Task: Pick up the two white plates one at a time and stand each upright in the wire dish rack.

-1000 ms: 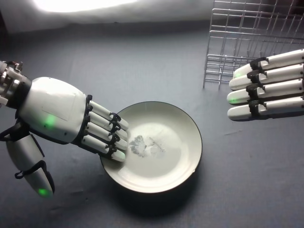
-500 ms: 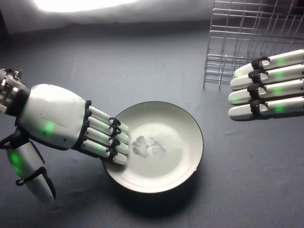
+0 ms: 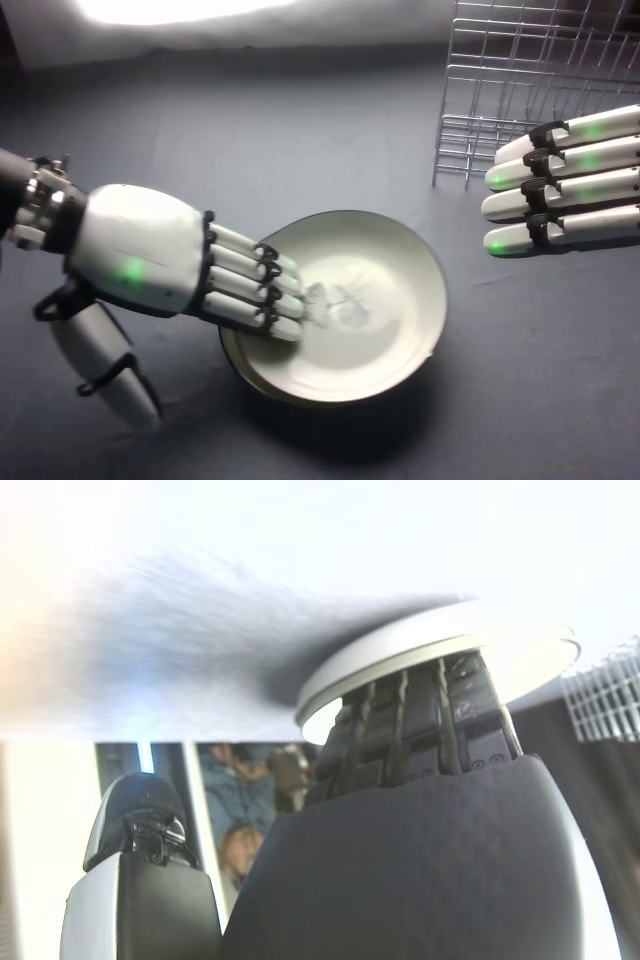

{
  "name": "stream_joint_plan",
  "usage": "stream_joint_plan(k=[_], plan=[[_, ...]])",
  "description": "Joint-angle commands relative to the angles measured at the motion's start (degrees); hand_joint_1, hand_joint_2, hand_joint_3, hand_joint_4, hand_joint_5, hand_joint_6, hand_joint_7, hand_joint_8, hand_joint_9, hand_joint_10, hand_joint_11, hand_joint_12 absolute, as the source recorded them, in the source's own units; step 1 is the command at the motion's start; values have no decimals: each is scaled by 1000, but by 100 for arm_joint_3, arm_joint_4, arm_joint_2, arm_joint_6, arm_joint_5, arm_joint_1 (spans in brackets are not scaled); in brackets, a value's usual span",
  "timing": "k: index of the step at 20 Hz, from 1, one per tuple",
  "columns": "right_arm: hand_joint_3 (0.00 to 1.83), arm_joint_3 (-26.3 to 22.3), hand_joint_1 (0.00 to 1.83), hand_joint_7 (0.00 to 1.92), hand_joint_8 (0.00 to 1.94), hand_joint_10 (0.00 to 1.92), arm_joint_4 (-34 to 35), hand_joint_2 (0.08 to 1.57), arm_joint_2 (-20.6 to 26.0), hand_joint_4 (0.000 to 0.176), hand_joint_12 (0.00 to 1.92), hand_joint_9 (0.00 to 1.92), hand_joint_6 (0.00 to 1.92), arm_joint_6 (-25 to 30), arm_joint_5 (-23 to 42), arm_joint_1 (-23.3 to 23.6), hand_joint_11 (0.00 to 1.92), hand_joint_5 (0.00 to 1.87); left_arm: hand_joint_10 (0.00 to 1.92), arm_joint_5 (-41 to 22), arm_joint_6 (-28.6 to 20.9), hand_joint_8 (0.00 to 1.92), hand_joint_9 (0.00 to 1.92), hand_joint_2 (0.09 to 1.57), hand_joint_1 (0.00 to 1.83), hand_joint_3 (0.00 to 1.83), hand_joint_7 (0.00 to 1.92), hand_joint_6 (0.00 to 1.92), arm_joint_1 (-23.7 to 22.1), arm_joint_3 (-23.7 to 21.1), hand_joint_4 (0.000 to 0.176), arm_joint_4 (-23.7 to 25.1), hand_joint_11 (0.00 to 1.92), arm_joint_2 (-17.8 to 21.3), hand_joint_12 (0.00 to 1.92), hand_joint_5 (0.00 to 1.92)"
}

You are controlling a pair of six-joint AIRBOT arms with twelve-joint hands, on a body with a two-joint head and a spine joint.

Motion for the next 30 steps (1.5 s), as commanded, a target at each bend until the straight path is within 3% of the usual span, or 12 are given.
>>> stream_joint_plan(k=[1, 9, 11, 17, 21, 27, 30], plan=[[1, -20, 1087, 25, 1, 4, 394, 1034, 34, 0, 247, 24, 3, -3, 321, 33, 0, 64, 0, 244, -23, 0, 0, 1030, 0, 0, 0, 0, 72, -62, 0, 45, 0, -153, 0, 0], [0, -28, 1076, 41, 0, 1, 394, 1023, 32, 0, 308, 48, 2, -6, 310, 25, 0, 47, 0, 422, -35, 0, 0, 1015, 0, 0, 0, 0, 5, -26, 0, -7, 0, -475, 0, 0], [0, -42, 1108, 92, 9, 12, 393, 986, 28, 0, 449, 96, 10, -6, 245, 23, 0, 100, 0, 434, -35, 0, 0, 1025, 0, 0, 0, 0, -57, -10, 0, -13, 0, -537, 0, 0], [5, -301, 1113, 124, 1, 5, 388, 1026, -31, 0, 482, 139, 2, -32, -90, -229, 0, 121, 0, 453, -78, 0, 0, 1043, 0, 6, 0, 3, -243, 68, 0, -51, 0, -692, 0, 8], [0, -351, 1082, 172, 4, 3, 388, 1002, -261, 0, 589, 163, 9, -59, -415, -276, 0, 184, 0, 460, -93, 0, 0, 1016, 0, 0, 0, 2, -295, 111, 0, -63, 0, -733, 0, 9], [0, -344, 1069, 128, 9, 8, 389, 988, -890, 0, 459, 111, 0, -66, -1013, -278, 0, 124, 0, 457, -94, 0, 0, 1042, 0, 5, 0, 14, -295, 121, 0, -63, 0, -733, 0, 50], [0, -251, 1049, 183, 10, 18, 389, 957, -1128, 0, 606, 178, 4, -69, -1136, -277, 0, 150, 0, 457, -93, 0, 0, 1053, 0, 10, 0, 11, -295, 123, 0, -63, 0, -732, 0, 49]])
